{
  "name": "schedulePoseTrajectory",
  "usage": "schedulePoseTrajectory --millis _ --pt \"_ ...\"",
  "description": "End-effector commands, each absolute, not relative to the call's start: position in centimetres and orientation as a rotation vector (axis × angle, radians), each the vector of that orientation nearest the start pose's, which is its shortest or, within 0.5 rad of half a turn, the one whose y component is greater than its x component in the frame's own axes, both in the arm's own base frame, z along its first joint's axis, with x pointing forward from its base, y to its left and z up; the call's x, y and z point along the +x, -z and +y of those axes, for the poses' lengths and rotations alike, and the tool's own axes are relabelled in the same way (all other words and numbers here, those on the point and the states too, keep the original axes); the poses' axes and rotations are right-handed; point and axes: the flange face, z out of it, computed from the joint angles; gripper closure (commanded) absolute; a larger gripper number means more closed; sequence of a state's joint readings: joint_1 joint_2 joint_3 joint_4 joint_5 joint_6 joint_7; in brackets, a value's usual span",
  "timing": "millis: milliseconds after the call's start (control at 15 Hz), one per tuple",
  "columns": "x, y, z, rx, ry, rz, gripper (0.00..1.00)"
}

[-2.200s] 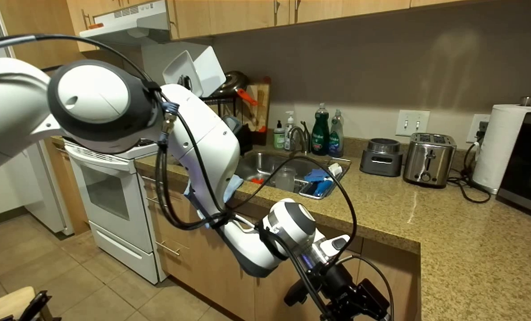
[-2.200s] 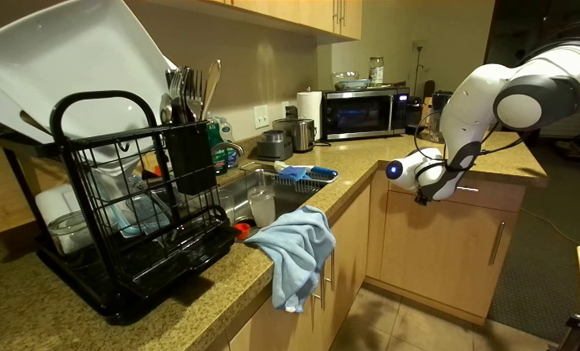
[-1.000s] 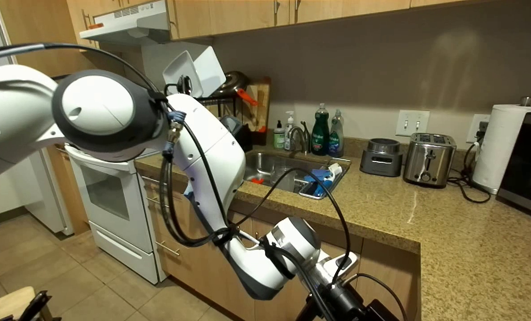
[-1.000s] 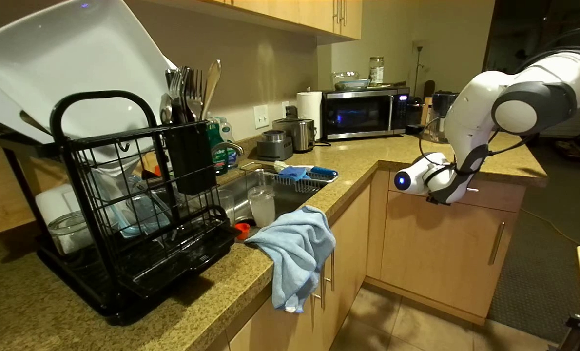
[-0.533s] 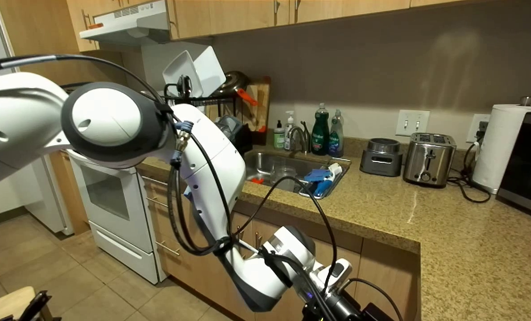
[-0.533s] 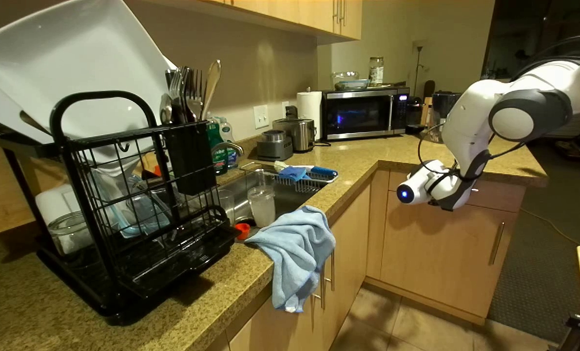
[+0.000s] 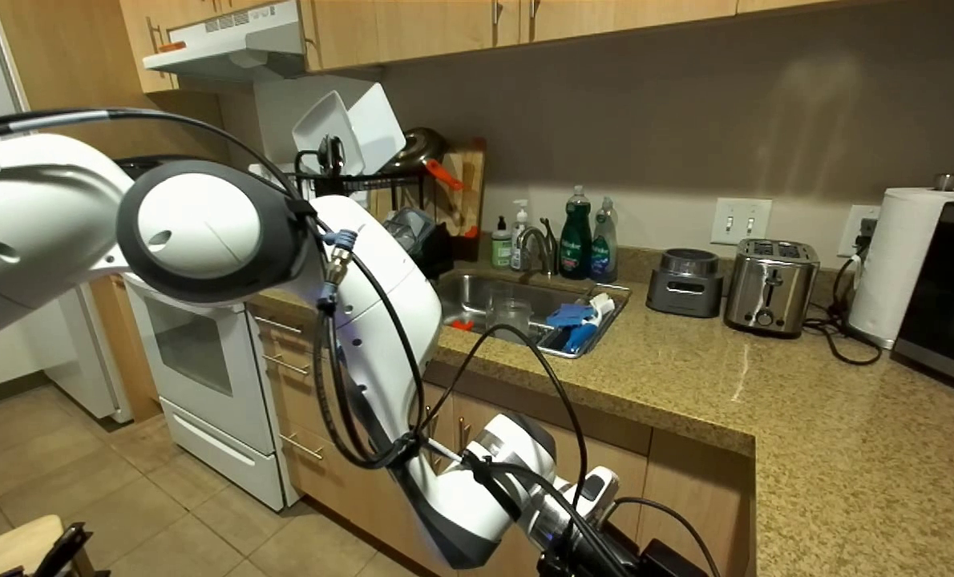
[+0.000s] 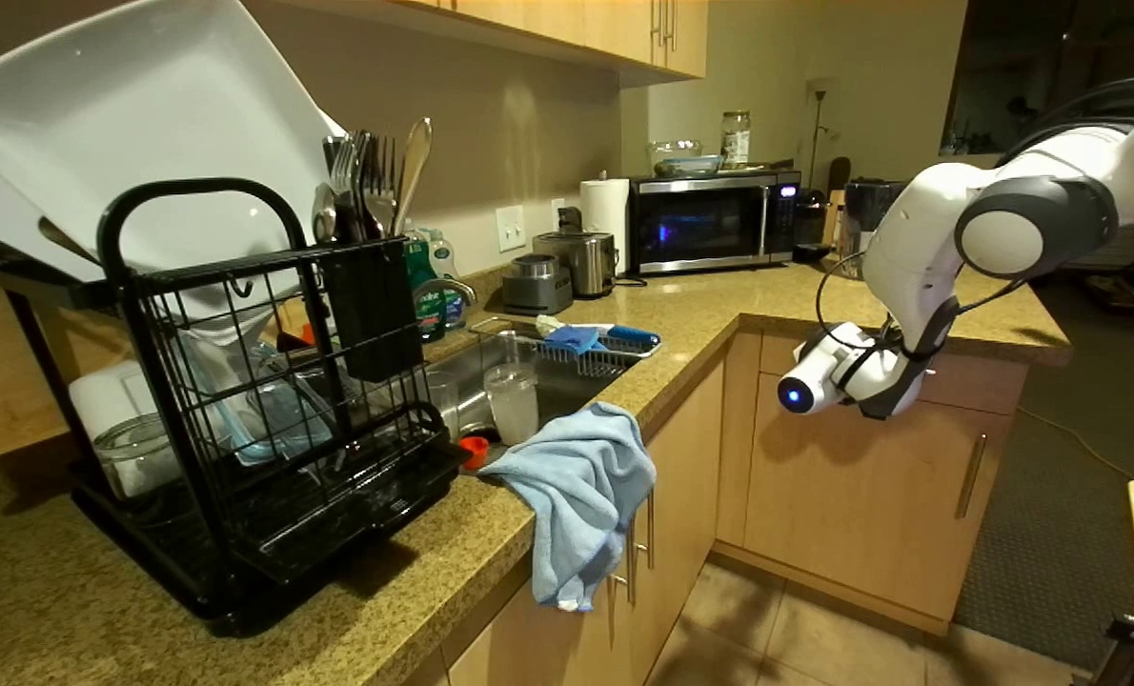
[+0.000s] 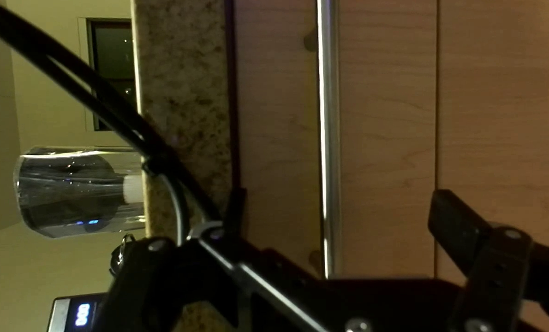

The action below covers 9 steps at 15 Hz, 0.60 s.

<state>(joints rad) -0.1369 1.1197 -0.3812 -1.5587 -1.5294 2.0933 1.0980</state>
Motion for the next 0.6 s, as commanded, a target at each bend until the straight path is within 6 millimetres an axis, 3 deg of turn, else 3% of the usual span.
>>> schedulePoseTrajectory --millis 0,533 --pt "56.3 -4.1 -33.2 1.659 0.007 -0.076 0.00" --pt "57.0 -4.2 -32.0 1.597 -0.025 -0.038 0.00"
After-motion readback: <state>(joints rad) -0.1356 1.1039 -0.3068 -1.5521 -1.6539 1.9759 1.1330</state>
